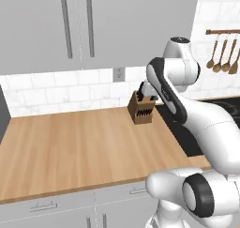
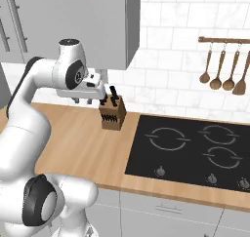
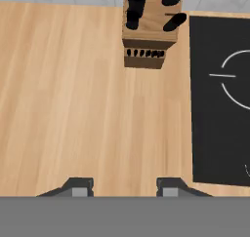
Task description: Take a straw from the drawer in front and place it inside the glass cup on the dining counter.
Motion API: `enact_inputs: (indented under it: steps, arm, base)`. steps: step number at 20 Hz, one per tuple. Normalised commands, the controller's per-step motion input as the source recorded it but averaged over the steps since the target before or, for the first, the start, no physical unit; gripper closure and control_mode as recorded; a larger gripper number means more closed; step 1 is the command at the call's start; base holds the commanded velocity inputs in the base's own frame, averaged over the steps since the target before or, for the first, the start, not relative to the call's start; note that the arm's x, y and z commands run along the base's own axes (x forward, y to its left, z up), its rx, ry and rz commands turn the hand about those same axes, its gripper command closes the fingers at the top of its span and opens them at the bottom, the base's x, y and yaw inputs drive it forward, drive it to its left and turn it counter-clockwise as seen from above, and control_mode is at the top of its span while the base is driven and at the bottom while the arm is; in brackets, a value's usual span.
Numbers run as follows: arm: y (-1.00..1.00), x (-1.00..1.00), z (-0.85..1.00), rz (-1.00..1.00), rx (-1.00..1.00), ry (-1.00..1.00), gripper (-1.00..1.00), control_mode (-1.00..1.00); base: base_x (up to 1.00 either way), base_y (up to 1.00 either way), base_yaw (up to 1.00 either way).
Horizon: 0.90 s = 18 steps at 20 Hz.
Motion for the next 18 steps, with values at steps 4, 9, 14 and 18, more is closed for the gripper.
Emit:
enact_inputs:
  steps: [4,9,14,18]
  arm:
    - [0.0,-0.05,-0.02,0.0,0.0,-0.01,-1.0,1.0]
    - [0.0,0.0,0.0,0.0,0.0,0.0,-1.0,1.0]
    - [0.0,0.0,0.0,0.0,0.0,0.0,-1.0,1.0]
    - [0.0,0.0,0.0,0.0,0.0,0.0,-1.0,1.0]
  base:
    - [-0.05,-0.03,0.0]
    - [-0.52,-0.04,0.23]
    - [-0.42,-0.07,0.45]
    - [-0.42,-0.42,0.55]
